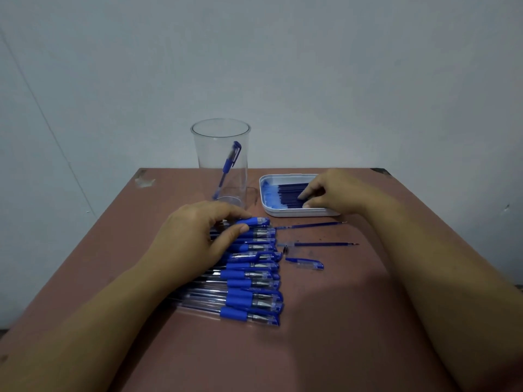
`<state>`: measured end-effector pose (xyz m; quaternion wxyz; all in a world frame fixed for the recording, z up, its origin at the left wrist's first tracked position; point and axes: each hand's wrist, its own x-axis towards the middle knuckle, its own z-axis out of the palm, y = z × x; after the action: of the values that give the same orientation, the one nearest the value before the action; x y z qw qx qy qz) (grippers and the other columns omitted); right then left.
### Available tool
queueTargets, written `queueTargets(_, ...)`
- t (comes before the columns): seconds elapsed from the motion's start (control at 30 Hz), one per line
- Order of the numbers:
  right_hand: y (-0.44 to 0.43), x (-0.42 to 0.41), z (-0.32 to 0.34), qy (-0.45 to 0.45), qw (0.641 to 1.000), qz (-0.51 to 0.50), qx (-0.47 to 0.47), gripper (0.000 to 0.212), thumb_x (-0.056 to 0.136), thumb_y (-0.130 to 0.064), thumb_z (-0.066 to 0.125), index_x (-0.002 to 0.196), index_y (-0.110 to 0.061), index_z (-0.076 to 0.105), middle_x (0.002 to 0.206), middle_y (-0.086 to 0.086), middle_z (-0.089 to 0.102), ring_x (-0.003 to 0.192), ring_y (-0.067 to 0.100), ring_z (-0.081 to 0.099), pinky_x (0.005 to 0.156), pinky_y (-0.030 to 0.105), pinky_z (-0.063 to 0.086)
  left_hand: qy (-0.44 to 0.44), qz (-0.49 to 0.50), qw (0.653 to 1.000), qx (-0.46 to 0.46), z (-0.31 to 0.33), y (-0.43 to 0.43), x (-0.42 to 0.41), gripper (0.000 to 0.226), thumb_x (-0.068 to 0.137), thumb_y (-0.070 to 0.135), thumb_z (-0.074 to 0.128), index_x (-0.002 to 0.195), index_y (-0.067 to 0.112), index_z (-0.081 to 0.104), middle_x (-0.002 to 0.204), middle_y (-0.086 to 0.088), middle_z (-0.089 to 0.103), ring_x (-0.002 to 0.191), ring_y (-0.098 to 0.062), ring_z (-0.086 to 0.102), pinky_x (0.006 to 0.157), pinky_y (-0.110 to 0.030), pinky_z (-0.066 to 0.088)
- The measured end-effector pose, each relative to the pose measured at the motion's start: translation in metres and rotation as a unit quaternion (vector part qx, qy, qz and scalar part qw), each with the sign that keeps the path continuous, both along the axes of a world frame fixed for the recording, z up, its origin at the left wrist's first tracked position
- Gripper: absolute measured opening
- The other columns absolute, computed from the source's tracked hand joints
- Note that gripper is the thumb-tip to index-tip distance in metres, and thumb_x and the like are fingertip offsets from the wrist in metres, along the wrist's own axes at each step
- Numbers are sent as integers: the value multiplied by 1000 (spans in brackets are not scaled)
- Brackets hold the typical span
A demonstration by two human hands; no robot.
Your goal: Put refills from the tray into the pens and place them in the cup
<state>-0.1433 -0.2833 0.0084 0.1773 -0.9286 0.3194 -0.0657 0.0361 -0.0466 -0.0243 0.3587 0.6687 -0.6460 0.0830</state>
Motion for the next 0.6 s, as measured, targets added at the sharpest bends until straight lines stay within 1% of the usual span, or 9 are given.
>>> queueTargets(0.1,0,0,-1,-12,1000,1,12,11,87,-23,72,98,-25,74,94,-12,67,86,4,61,78,23,50,-2,-7,1000,2,0,-1,0,36,85,56,53,109,35,71,91,24,68,80,6,60,71,-16,49)
queueTargets(0.23,1,0,-2,-25,1000,0,17,2,87,-26,72,89,-25,71,90,-12,66,85,6,61,72,23,48,-5,-11,1000,-4,1,0,-1,37,85,56,51,109,36,71,90,30,62,81,9,59,71,-13,47)
queueTargets(0.3,3,-1,0,-32,999,-9,19,4,88,-27,71,90,-24,71,88,-9,66,81,10,61,68,23,47,-3,-11,1000,-5,1,0,-2,38,85,56,51,110,36,71,90,29,62,81,7,60,72,-16,49)
queueTargets(0.37,9,-5,7,-56,998,-18,17,6,88,-27,70,93,-22,70,90,-6,67,82,12,62,68,24,49,-4,-11,1000,-6,2,0,-2,39,85,56,50,109,35,71,90,28,62,80,5,60,72,-17,50)
queueTargets(0.43,22,-12,19,-92,996,-14,12,7,88,-26,71,94,-23,69,90,-6,66,82,7,62,67,18,48,-4,-13,1000,-8,2,0,-2,38,85,56,50,109,34,71,90,29,61,80,6,59,72,-16,50)
queueTargets(0.5,39,-20,32,-118,993,3,9,6,86,-27,72,91,-26,69,86,-9,66,76,2,60,63,10,45,-2,-14,1000,-11,1,1,-2,38,85,56,51,109,35,71,89,30,60,81,5,60,72,-17,50)
queueTargets(0.53,49,-24,38,-124,992,15,6,6,86,-27,72,88,-29,68,84,-10,66,74,1,60,62,9,46,-2,-14,1000,-13,1,1,-2,38,85,55,51,109,35,71,89,30,60,81,4,60,71,-19,51)
queueTargets(0.6,67,-34,45,-139,990,36,-4,10,84,-26,73,84,-33,67,82,-11,67,76,0,60,66,11,48,-1,-14,1000,-16,1,1,-1,38,85,56,51,110,35,71,88,30,60,80,6,59,71,-19,51)
